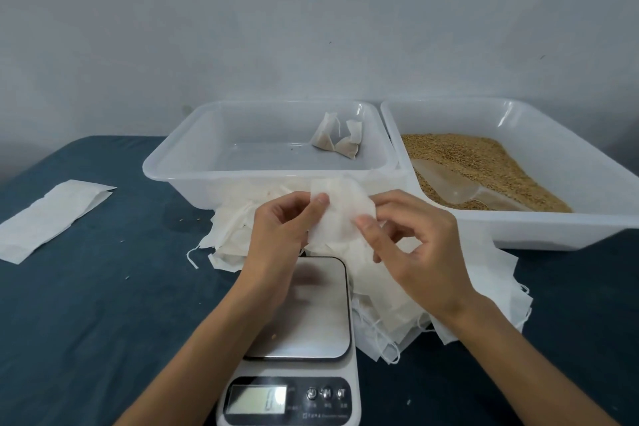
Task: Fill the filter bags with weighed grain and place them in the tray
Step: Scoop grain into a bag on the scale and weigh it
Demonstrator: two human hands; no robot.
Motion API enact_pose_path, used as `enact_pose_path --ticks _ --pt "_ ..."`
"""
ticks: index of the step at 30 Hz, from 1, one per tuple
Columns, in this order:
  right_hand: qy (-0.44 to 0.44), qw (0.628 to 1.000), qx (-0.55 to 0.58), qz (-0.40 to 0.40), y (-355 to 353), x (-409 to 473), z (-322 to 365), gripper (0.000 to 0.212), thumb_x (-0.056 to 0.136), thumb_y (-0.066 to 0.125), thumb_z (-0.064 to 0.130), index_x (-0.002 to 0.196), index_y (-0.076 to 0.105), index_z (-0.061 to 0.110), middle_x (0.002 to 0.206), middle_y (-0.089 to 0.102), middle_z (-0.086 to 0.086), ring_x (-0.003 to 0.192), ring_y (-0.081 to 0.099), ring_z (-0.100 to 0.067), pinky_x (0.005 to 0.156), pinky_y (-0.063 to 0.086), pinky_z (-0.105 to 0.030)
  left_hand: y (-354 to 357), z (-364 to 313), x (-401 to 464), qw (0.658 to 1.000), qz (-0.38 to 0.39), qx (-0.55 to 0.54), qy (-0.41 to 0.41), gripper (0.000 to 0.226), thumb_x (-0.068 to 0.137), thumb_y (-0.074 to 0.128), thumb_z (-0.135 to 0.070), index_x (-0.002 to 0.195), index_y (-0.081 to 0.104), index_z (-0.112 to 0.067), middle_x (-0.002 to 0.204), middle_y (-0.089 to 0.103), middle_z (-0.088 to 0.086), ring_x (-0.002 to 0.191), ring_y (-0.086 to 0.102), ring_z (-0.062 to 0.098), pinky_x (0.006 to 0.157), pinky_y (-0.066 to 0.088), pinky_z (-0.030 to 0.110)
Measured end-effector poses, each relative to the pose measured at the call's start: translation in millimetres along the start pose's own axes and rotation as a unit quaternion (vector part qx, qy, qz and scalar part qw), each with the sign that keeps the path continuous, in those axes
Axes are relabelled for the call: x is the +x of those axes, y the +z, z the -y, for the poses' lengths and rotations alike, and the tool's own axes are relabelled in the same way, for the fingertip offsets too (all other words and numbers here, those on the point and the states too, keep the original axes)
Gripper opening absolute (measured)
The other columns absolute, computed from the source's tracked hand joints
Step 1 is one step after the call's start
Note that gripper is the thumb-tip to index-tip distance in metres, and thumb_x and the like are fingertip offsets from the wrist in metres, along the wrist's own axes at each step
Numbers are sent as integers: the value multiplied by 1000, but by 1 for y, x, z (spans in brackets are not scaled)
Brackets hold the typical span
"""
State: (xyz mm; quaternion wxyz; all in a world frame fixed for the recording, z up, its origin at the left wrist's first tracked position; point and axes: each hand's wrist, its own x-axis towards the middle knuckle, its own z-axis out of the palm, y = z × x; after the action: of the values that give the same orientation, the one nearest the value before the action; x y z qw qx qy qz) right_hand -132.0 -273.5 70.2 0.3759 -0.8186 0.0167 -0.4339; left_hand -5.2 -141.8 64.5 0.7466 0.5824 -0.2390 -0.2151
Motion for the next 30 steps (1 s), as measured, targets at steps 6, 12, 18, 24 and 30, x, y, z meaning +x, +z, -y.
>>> enact_pose_path --ticks 6,12,18,24,30 --pt "-23 996 -84 -37 -3 3 -4 25 95 72 16 72 63 20 70 48 12 59 46 -10 59 36 -15 0 -4 0 1000 -16 -11 -6 16 97 71 -20 86 81 -15 88 75 6 84 69 24 85 54 45" --pt "164 981 96 -27 -5 6 -9 16 91 72 4 85 71 18 83 60 8 51 47 -15 48 41 -23 3 -3 -1 997 -40 31 63 20 97 71 -17 81 74 -6 74 60 8 75 50 25 76 42 42" --pt "233 938 256 -20 -14 9 -8 14 85 81 23 92 75 11 82 66 -4 47 42 -17 44 41 -28 6 -3 -6 982 -17 79 169 13 95 73 -7 86 69 -1 77 63 16 76 60 18 73 51 26" --pt "248 930 255 -88 -16 11 -12 23 85 79 25 87 69 5 75 59 -1 43 35 -16 41 36 -27 7 1 -9 981 14 81 174 6 89 76 -15 86 71 -17 87 71 1 84 67 15 74 56 26" --pt "200 948 246 -27 -17 11 -7 20 99 64 25 98 68 6 103 76 -4 37 48 -20 39 40 -28 9 0 -10 980 15 82 178 9 95 72 -13 87 68 -12 83 69 6 82 66 15 72 55 28"
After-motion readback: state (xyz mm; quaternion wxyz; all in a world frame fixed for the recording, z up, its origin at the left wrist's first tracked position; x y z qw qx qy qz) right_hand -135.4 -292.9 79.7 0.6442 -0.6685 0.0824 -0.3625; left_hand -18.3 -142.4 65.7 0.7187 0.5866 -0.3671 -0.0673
